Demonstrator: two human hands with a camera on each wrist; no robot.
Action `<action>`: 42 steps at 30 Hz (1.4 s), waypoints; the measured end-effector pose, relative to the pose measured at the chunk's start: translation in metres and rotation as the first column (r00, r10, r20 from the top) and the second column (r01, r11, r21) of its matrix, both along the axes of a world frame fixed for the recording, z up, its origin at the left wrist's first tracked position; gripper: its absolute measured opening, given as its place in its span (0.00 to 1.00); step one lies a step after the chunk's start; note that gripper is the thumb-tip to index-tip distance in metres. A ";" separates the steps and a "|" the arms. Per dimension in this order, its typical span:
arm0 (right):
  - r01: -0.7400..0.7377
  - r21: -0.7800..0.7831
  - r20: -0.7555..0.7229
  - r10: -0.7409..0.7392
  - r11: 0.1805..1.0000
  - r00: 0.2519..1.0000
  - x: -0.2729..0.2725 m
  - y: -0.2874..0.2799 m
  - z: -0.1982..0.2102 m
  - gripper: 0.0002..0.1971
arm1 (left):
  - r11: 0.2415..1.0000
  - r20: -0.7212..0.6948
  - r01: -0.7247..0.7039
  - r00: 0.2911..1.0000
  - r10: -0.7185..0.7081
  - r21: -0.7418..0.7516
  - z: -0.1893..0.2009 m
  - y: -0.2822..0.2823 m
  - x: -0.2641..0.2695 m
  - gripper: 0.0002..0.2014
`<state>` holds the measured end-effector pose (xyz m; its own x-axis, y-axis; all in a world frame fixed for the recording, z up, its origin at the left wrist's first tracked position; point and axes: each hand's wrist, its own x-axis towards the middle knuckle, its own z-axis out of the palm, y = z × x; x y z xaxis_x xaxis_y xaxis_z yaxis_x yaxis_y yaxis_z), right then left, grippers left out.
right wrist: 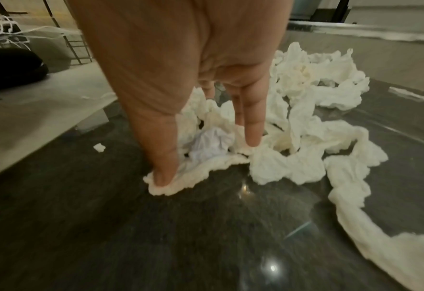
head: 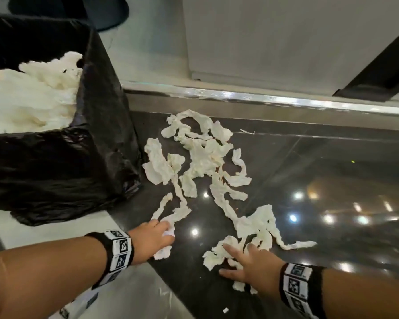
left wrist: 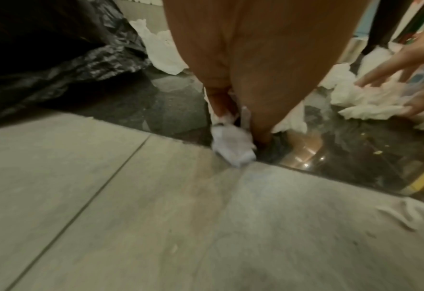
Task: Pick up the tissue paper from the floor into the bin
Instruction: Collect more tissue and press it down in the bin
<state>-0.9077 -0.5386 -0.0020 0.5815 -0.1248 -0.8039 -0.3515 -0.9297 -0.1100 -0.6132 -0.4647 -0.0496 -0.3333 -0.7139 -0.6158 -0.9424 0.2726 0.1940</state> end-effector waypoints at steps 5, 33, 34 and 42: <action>0.056 -0.005 -0.001 -0.056 0.998 0.998 0.004 -0.009 -0.010 0.29 | 0.960 -0.074 -0.275 0.958 0.277 0.046 0.008 -0.002 0.005 0.23; 0.586 -0.028 0.220 -0.567 0.810 0.794 0.011 -0.051 -0.029 0.17 | 0.995 0.117 0.036 0.992 -0.047 0.090 -0.013 0.014 0.034 0.16; 0.564 -0.008 0.230 -0.548 0.826 0.805 0.018 -0.053 -0.027 0.11 | 0.994 0.096 0.039 0.994 -0.049 0.103 -0.012 0.014 0.038 0.15; 0.687 0.305 0.461 -0.733 0.660 0.500 0.079 -0.071 0.017 0.11 | 0.926 -0.192 -0.373 0.906 0.377 0.056 0.015 0.005 0.053 0.12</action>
